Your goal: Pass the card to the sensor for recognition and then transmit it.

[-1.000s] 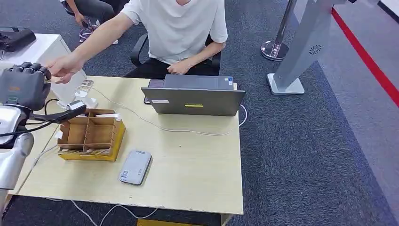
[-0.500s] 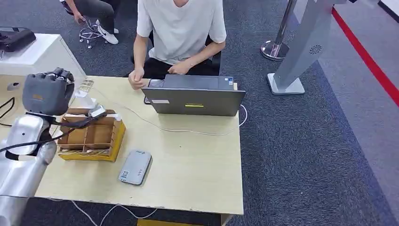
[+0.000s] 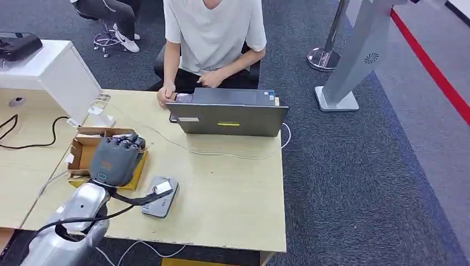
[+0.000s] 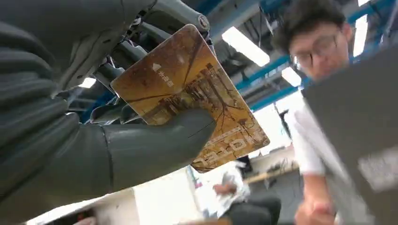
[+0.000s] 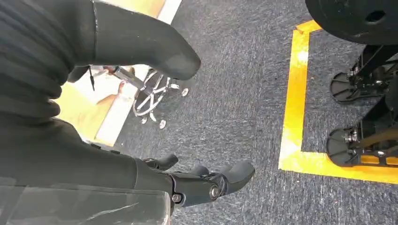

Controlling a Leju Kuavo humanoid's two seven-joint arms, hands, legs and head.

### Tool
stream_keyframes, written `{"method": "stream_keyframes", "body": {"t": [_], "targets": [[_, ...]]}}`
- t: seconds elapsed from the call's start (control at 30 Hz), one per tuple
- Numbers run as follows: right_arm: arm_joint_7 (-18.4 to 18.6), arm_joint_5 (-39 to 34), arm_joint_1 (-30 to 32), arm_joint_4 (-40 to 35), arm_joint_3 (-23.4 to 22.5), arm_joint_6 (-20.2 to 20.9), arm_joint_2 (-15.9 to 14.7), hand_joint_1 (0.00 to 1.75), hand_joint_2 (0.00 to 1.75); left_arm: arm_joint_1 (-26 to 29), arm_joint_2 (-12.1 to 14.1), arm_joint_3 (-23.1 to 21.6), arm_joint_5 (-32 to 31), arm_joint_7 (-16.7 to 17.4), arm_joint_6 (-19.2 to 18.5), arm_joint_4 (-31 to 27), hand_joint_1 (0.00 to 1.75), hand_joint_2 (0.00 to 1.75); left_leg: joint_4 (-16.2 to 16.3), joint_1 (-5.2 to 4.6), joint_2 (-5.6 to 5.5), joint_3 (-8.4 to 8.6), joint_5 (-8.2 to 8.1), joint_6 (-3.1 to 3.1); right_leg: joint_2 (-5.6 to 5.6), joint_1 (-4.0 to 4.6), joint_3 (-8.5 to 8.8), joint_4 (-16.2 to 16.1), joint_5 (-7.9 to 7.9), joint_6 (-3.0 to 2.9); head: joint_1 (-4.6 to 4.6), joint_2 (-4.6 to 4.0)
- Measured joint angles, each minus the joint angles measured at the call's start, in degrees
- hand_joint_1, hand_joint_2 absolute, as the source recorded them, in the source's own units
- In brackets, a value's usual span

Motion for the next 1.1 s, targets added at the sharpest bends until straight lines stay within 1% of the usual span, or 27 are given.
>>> {"method": "stream_keyframes", "body": {"t": [0.1, 0.23, 0.33, 0.4, 0.47, 0.53, 0.73, 0.83, 0.97, 1.03, 1.07, 1.1], "targets": [[0.33, -0.24, 0.02, 0.0, -0.26, -0.2, 0.26, 0.0, 1.75, 0.19, -0.3, -0.24, -0.65, 2.3, -3.03, 1.5, 1.75, 1.75, 0.0, 0.0, -0.01, 0.0, 0.02, 0.01, -0.01, 0.0, 0.01, 0.0, 0.0, 0.0, 0.0, 0.0], [0.72, -0.59, 0.02, 0.0, -0.57, -0.28, 0.57, 0.0, 1.75, 0.43, -1.05, -1.03, -0.04, 3.12, -5.95, 3.69, 1.75, 1.75, 0.0, -0.01, -0.01, 0.0, 0.02, 0.01, -0.02, 0.01, 0.01, 0.01, 0.0, 0.0, 0.0, 0.0], [0.83, -0.92, 0.02, 0.0, -0.61, -0.28, 0.7, 0.0, 1.75, 0.48, -1.51, -1.38, 2.24, 3.21, -9.18, 5.14, 1.75, 1.75, 0.0, -0.02, -0.01, -0.01, 0.01, 0.02, -0.02, 0.0, 0.01, 0.01, 0.0, 0.0, 0.0, 0.0], [0.87, -1.18, 0.01, 0.0, -0.61, -0.28, 0.74, 0.0, 1.75, 0.52, -1.86, -1.86, 4.21, 2.62, -10.15, 6.09, 1.75, 1.75, 0.01, -0.02, -0.02, -0.02, 0.01, 0.02, -0.02, 0.0, 0.01, 0.01, 0.0, 0.0, 0.0, 0.0], [0.9, -1.22, -0.01, 0.0, -0.61, -0.22, 0.81, 0.0, 1.75, 0.52, -2.3, -2.03, 7.77, 1.02, -11.78, 6.75, 1.75, 1.75, 0.01, -0.03, -0.03, -0.03, 0.01, 0.02, -0.04, 0.0, 0.01, 0.0, 0.0, 0.01, 0.0, 0.0], [1.0, -1.4, -0.01, 0.0, -0.61, -0.07, 0.81, 0.0, 1.75, 0.56, -2.56, -2.34, 10.15, 0.23, -12.67, 7.5, 1.75, 1.75, 0.01, -0.03, -0.02, -0.04, 0.01, 0.02, -0.04, 0.0, 0.0, 0.0, 0.0, 0.0, 0.02, 0.0], [1.07, -1.81, -0.01, 0.0, -0.61, 0.07, 0.81, 0.0, 1.75, 0.6, -3.13, -3.26, 11.92, -0.66, -13.24, 9.01, 1.75, 1.75, 0.01, -0.02, -0.03, -0.04, 0.01, 0.02, -0.04, 0.0, 0.0, 0.0, 0.0, 0.0, 0.0, 0.0], [1.18, -2.27, -0.01, 0.0, -0.61, 0.13, 0.81, 0.0, 1.75, 0.59, -3.34, -4.02, 14.04, -1.51, -14.44, 9.6, 1.75, 1.75, 0.01, -0.02, -0.03, -0.03, 0.01, 0.02, -0.04, 0.0, 0.0, 0.01, 0.0, 0.0, -0.02, 0.0], [1.73, -2.47, -0.05, 0.0, -0.61, 0.57, 0.81, 0.0, 1.75, -0.04, -3.47, -5.03, 19.73, -3.18, -19.03, 10.91, 1.75, 1.75, 0.0, -0.02, -0.08, -0.03, 0.01, 0.02, -0.07, 0.0, 0.03, 0.01, 0.0, 0.0, 0.0, 0.0], [1.86, -2.47, -0.14, 0.0, -0.61, 1.14, 0.79, 0.0, 1.75, -1.31, -3.24, -5.2, 24.01, -4.53, -21.97, 11.54, 1.75, 1.75, 0.0, -0.02, -0.15, -0.01, 0.01, 0.02, -0.15, 0.01, 0.1, 0.01, 0.0, 0.01, 0.0, 0.0], [1.84, -2.47, -0.22, 0.0, -0.61, 1.38, 0.72, 0.0, 1.75, -1.82, -3.0, -5.22, 26.59, -5.63, -22.9, 11.78, 1.75, 1.75, -0.01, -0.02, -0.14, 0.01, 0.02, 0.02, -0.16, 0.0, 0.12, 0.01, 0.0, 0.01, 0.0, 0.0], [1.81, -2.47, -0.24, 0.0, -0.61, 1.55, 0.59, 0.0, 1.75, -2.07, -2.75, -5.22, 28.62, -6.3, -23.03, 11.91, 1.75, 1.75, 0.0, -0.02, -0.13, 0.03, 0.02, 0.02, -0.14, 0.01, 0.11, 0.01, 0.0, 0.0, 0.0, 0.0]]}}
